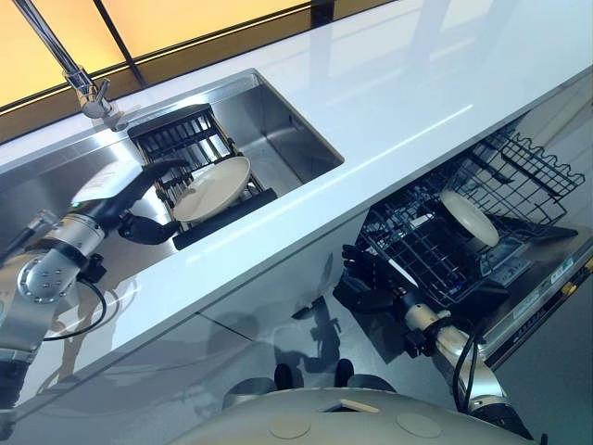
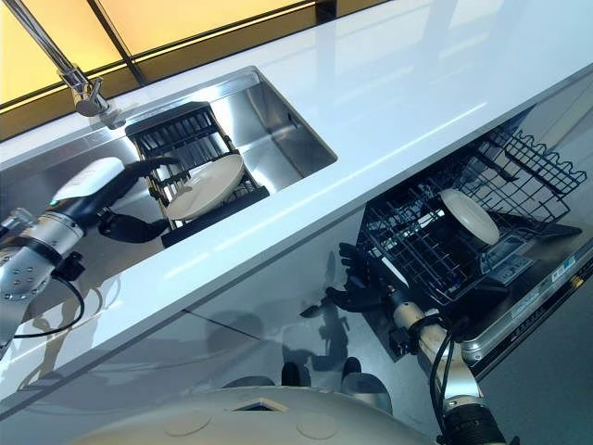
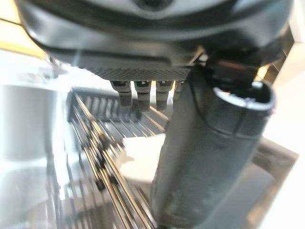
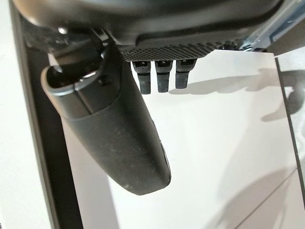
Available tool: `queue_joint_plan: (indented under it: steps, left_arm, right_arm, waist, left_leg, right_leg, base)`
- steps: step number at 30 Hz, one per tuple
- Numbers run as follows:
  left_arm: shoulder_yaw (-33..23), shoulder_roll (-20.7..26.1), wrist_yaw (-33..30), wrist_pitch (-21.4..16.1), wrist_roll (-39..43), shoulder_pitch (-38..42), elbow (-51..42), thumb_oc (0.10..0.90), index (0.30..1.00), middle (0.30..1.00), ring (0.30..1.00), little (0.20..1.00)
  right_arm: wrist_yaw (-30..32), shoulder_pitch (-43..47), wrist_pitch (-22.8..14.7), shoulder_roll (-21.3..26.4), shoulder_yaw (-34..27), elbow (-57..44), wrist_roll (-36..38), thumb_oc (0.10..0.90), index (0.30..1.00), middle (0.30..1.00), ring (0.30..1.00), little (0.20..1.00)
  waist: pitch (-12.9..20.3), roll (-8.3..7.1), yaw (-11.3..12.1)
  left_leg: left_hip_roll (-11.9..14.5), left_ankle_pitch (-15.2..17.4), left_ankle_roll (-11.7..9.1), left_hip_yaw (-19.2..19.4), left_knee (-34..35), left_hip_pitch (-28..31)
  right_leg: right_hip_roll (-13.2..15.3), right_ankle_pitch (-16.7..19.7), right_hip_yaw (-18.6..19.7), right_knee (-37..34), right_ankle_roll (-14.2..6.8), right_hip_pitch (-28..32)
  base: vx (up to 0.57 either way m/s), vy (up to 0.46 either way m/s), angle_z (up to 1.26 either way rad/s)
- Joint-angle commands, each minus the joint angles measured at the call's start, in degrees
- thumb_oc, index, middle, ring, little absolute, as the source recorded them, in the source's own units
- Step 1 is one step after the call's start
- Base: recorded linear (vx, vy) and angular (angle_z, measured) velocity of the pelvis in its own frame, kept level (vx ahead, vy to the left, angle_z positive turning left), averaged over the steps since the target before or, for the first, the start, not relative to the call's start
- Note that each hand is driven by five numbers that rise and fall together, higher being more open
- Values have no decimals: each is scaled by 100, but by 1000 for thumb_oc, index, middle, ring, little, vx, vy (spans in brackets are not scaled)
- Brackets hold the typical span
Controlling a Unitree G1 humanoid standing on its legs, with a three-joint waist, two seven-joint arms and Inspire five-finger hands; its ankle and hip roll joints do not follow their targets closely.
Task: Pick up plates and place into dishwasher.
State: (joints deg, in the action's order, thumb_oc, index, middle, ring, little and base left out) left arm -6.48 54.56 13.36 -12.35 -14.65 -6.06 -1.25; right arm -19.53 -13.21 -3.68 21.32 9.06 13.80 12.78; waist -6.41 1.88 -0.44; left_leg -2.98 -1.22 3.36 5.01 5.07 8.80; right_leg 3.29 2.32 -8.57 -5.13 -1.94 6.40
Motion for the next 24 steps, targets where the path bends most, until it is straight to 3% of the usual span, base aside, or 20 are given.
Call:
queue_joint_plan:
  steps: [1,10,24]
  left_arm:
    - [-138,130,-132,70,256,911,-89,800,900,900,900,900]
    - [142,92,223,140,237,1167,-65,800,900,900,900,900]
    - [422,-256,-269,236,374,1456,-59,800,900,900,900,900]
  right_arm:
    - [-12,481,-343,104,24,-326,173,800,900,900,900,900]
    - [-18,527,-300,115,103,-233,126,800,900,900,900,900]
    - [57,498,-218,4,227,-196,-16,800,900,900,900,900]
  waist:
    - [184,115,-99]
    - [180,130,-136]
    - [155,143,-227]
  left_leg:
    - [-174,366,108,-1,-7,-57]
    - [-169,344,90,-10,-7,-45]
    - [-164,331,75,-12,-7,-37]
  right_leg:
    - [-130,-480,-159,474,-283,-179]
    - [-152,-482,-152,419,-258,-112]
    - [-175,-465,-86,346,-247,-62]
  base:
    - [0,0,0]
    - [0,0,0]
    - [0,0,0]
